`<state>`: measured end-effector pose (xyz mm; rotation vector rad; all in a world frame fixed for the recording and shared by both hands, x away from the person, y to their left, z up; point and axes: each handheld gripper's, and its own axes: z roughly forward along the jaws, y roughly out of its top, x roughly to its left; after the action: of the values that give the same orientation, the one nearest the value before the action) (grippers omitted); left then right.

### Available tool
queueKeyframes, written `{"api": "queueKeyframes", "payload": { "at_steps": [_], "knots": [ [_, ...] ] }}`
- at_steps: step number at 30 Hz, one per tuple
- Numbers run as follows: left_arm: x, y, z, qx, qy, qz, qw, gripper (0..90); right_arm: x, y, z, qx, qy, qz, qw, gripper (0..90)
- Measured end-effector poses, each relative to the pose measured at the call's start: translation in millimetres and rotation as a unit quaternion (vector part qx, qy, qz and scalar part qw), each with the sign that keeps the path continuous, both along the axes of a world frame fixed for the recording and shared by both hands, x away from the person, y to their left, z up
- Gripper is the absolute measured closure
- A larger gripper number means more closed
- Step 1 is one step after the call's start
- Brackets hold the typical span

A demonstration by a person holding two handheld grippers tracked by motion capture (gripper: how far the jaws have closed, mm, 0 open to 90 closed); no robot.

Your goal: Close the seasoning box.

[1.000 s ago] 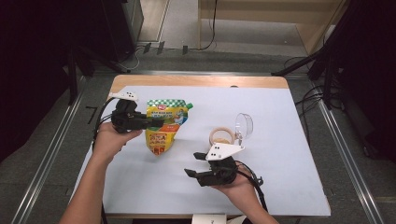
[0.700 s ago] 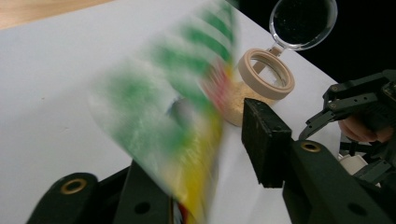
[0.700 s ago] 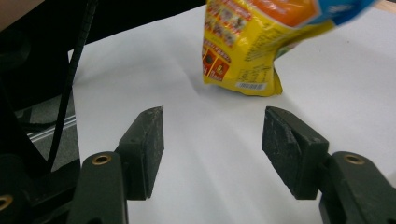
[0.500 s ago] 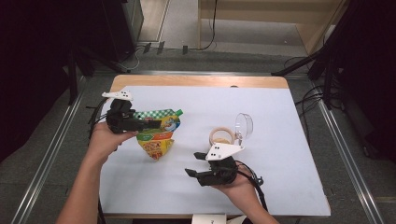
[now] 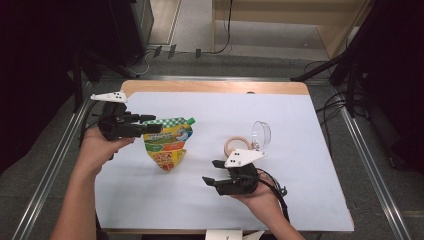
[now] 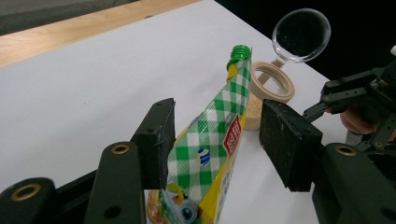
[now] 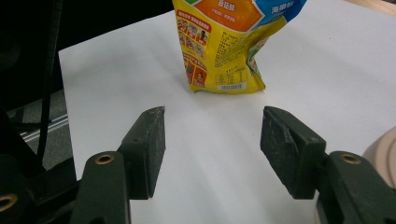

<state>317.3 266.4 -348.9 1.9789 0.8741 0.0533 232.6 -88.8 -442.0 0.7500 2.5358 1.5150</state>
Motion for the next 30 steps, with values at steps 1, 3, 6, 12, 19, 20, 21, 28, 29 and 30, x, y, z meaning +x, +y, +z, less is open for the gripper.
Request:
{"api": "queueKeyframes", "payload": {
  "at_steps": [1,3,6,12,19,20,21,28,29,30],
  "knots": [
    [-0.3,2.2,0.7,0.0,-0.001,0.003,1.0,46.5,0.7,-1.4,0.6,-0.001,0.0,0.0,1.0,41.3],
    [-0.7,8.8,1.7,-0.002,0.002,0.007,1.0,45.4,0.9,-3.3,1.5,0.0,0.004,-0.003,1.0,41.3],
    [-2.2,18.6,3.3,-0.002,0.001,0.016,0.9999,44.5,0.8,-6.6,2.7,-0.001,0.005,-0.003,1.0,41.3],
    [-4.1,33.6,4.0,0.006,-0.01,0.04,0.9992,44.3,1.1,-16.0,5.9,-0.005,0.004,-0.004,1.0,41.5],
    [1.0,43.1,-7.9,0.008,-0.005,0.058,0.9983,42.3,-1.6,-30.5,6.9,-0.004,0.007,-0.012,0.9999,42.1],
    [1.8,44.0,-10.3,0.009,-0.004,0.06,0.9981,42.3,-2.2,-32.1,6.4,-0.008,0.008,-0.013,0.9998,42.3],
    [2.6,44.9,-12.5,0.009,0.0,0.063,0.998,42.3,-2.7,-33.9,6.1,-0.012,0.007,-0.014,0.9998,42.7],
    [6.7,46.9,-22.7,0.012,0.006,0.069,0.9975,40.6,-2.2,-49.0,7.2,-0.007,0.009,-0.028,0.9996,45.2],
    [7.2,47.0,-24.0,0.014,0.006,0.068,0.9976,40.5,-2.1,-50.9,7.8,-0.007,0.011,-0.031,0.9994,46.3],
    [7.7,47.1,-25.2,0.017,0.006,0.07,0.9974,40.5,-2.2,-52.9,8.4,-0.006,0.014,-0.032,0.9994,47.5]
  ]
}}
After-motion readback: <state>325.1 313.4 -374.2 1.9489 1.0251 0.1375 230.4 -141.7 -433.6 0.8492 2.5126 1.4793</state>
